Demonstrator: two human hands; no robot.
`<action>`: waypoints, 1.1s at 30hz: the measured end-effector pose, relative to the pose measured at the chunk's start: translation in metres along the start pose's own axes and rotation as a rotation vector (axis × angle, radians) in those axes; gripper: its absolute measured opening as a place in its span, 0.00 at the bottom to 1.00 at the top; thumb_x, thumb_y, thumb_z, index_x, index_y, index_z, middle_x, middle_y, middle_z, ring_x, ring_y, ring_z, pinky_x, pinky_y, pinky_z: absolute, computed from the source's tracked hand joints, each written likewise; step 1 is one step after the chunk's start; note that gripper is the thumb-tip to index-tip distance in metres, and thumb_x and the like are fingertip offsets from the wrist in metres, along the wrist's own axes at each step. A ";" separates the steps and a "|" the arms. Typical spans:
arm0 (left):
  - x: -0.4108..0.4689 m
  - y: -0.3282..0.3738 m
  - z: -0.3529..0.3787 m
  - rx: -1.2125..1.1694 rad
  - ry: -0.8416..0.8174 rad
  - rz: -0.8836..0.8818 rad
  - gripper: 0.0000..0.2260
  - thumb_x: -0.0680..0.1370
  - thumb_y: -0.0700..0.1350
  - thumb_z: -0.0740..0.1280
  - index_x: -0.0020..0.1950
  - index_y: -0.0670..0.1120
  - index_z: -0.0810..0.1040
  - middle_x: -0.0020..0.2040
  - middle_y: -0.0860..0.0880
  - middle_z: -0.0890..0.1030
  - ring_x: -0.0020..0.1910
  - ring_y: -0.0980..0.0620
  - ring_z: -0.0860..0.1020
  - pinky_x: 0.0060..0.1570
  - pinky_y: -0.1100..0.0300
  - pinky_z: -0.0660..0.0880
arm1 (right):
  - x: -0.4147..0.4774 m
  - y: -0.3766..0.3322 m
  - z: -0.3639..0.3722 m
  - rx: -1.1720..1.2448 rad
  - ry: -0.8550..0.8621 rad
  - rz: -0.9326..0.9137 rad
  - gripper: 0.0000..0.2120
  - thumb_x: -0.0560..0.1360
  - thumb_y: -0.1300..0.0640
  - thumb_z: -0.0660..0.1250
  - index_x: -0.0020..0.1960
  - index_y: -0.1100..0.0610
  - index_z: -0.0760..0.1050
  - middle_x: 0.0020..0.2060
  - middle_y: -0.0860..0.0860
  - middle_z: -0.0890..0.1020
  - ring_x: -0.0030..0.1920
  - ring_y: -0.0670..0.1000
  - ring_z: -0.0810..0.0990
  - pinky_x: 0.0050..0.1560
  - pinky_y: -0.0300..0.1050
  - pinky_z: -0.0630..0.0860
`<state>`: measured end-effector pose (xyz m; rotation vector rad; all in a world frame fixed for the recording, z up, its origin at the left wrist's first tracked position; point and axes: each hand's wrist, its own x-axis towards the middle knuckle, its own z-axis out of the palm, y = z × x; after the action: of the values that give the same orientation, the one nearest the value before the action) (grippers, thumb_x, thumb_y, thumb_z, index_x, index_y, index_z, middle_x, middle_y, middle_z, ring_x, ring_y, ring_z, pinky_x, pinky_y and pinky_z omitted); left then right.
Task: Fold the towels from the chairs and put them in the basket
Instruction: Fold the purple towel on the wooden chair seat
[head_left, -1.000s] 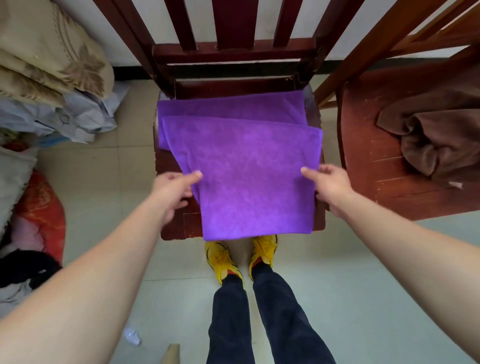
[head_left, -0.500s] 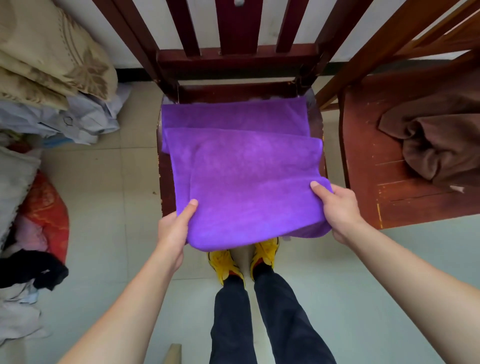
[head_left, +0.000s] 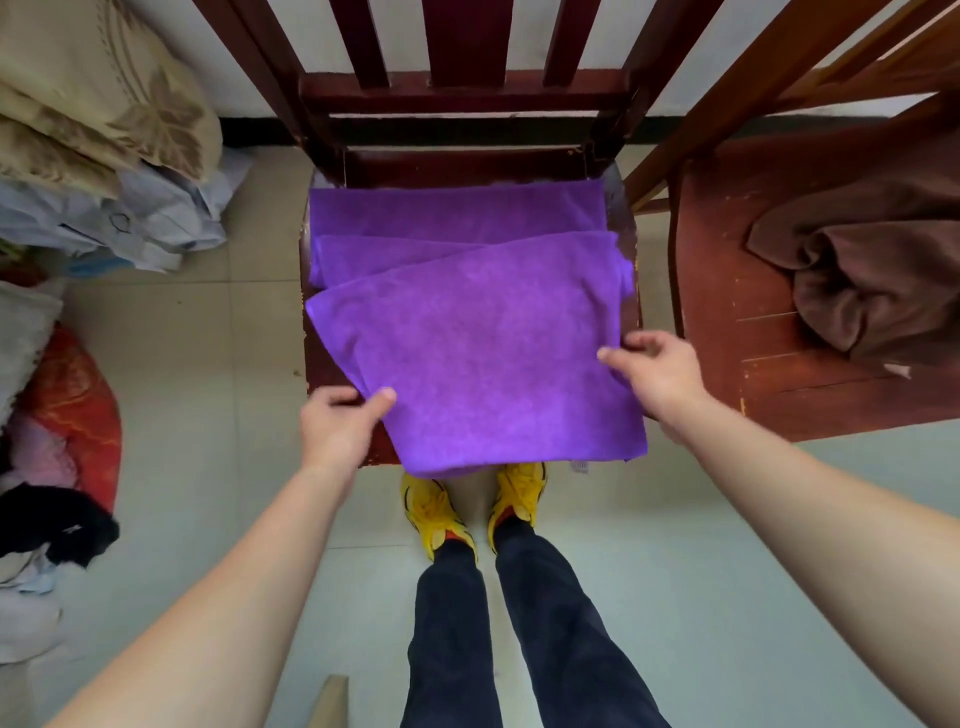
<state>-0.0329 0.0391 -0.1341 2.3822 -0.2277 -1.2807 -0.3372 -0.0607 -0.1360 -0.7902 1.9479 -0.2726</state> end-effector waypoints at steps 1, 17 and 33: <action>-0.009 -0.015 0.006 0.064 -0.025 0.000 0.16 0.66 0.47 0.79 0.47 0.44 0.76 0.43 0.44 0.81 0.40 0.48 0.77 0.46 0.54 0.75 | -0.008 0.020 -0.001 -0.077 -0.028 0.019 0.18 0.65 0.54 0.80 0.51 0.58 0.79 0.44 0.54 0.82 0.41 0.52 0.79 0.49 0.50 0.77; -0.086 -0.074 -0.003 -0.367 -0.210 -0.155 0.10 0.74 0.45 0.73 0.44 0.43 0.73 0.42 0.46 0.83 0.39 0.48 0.81 0.40 0.57 0.75 | -0.078 0.063 -0.023 0.095 -0.106 0.061 0.20 0.76 0.47 0.67 0.38 0.64 0.76 0.32 0.55 0.77 0.32 0.53 0.75 0.34 0.44 0.71; -0.181 -0.150 -0.077 -0.148 -0.416 -0.113 0.02 0.78 0.39 0.65 0.46 0.43 0.77 0.44 0.44 0.80 0.42 0.50 0.79 0.43 0.56 0.75 | -0.210 0.110 -0.044 0.390 -0.241 0.072 0.07 0.79 0.58 0.64 0.42 0.54 0.74 0.34 0.52 0.78 0.28 0.47 0.75 0.34 0.42 0.76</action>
<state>-0.0794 0.2565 -0.0259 2.0108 -0.1155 -1.7745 -0.3546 0.1493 -0.0197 -0.4719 1.6244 -0.4743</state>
